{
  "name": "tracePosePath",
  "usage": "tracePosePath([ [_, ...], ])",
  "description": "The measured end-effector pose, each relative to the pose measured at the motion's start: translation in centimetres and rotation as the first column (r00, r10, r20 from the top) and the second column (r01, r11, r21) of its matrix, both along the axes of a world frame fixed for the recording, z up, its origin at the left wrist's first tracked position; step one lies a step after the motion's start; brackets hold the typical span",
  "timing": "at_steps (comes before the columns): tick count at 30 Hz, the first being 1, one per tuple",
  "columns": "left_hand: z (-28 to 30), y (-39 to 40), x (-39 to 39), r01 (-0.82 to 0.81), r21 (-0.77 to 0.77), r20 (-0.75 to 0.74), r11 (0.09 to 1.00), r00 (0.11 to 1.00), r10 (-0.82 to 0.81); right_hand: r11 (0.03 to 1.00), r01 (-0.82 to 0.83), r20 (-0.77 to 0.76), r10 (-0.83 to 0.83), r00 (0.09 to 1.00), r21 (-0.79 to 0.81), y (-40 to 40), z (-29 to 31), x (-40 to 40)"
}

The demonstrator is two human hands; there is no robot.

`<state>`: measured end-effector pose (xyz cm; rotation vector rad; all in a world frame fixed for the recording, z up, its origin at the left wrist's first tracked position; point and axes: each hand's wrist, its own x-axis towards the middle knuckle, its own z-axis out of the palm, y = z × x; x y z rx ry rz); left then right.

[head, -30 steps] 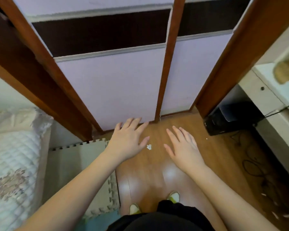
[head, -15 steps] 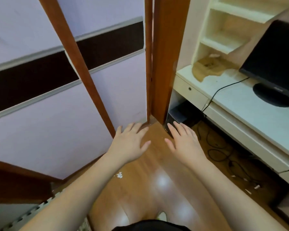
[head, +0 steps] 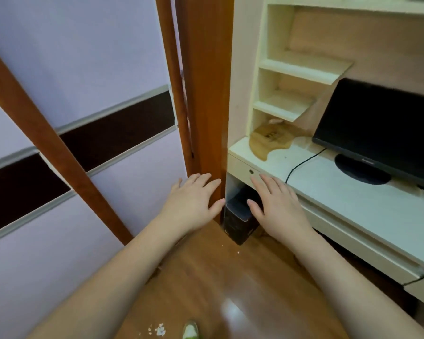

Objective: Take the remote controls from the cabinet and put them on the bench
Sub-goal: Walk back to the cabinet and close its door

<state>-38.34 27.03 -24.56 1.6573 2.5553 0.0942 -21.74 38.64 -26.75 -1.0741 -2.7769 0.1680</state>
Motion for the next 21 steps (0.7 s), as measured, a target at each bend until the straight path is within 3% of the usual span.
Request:
tracePosePath([
  [4, 2.7, 3.4, -3.8, 0.097, 0.103, 0.038, 0.99, 0.994, -0.101, 0.998, 0.043, 0.01, -0.044, 0.999, 0.046, 2.4, 2.7, -3.9],
  [8, 5.7, 6.6, -7.9, 0.195, 0.159, -0.035, 0.968, 0.981, -0.192, 0.991, 0.084, 0.002, -0.084, 0.996, 0.105, 5.0, 6.0, -7.6],
  [21, 15.5, 16.6, -14.6, 0.402, 0.21, -0.2, 0.891, 0.91, -0.363, 0.942, 0.227, -0.116, -0.203, 0.972, 0.247, 12.4, 16.3, -10.7],
])
